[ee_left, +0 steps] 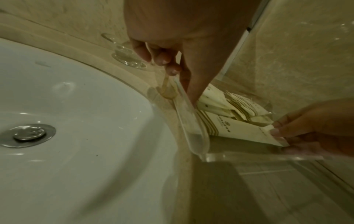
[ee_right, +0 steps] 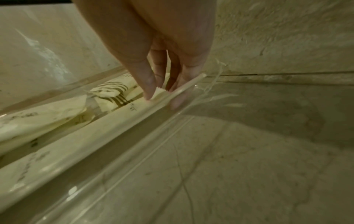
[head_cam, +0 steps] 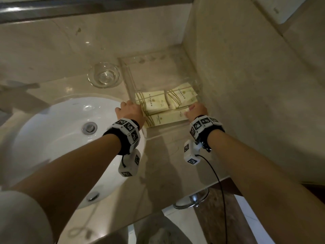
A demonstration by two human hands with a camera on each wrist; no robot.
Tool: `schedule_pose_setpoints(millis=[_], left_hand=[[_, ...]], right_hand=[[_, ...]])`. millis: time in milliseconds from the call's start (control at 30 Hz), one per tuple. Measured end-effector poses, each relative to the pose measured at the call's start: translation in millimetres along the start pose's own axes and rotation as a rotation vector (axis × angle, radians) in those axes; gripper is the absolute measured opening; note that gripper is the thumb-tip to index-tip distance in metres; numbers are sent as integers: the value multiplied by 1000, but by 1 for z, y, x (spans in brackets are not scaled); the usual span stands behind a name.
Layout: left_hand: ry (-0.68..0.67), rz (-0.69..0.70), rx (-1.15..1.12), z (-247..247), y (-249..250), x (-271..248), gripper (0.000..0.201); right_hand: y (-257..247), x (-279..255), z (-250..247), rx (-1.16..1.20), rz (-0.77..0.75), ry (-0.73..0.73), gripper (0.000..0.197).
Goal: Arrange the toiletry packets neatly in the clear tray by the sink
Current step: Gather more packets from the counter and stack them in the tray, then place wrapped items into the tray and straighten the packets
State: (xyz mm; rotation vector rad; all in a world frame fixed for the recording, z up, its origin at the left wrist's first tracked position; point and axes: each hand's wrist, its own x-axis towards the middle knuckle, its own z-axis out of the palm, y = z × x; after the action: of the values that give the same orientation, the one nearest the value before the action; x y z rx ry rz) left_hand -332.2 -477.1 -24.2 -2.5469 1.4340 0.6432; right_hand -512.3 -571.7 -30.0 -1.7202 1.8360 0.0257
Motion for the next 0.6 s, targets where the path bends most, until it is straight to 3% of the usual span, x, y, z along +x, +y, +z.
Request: schedule_pose_setpoints(millis=[167, 300, 600], left_hand=[[-6, 15, -215, -11, -10, -6, 22], [26, -25, -392, -29, -31, -17, 25], [185, -157, -631, -72, -139, -57, 27]], right_hand=[[-3, -4, -3, 59, 37, 57, 30], [-22, -16, -12, 65, 6, 174, 33], [-149, -80, 18, 298, -416, 84, 23]])
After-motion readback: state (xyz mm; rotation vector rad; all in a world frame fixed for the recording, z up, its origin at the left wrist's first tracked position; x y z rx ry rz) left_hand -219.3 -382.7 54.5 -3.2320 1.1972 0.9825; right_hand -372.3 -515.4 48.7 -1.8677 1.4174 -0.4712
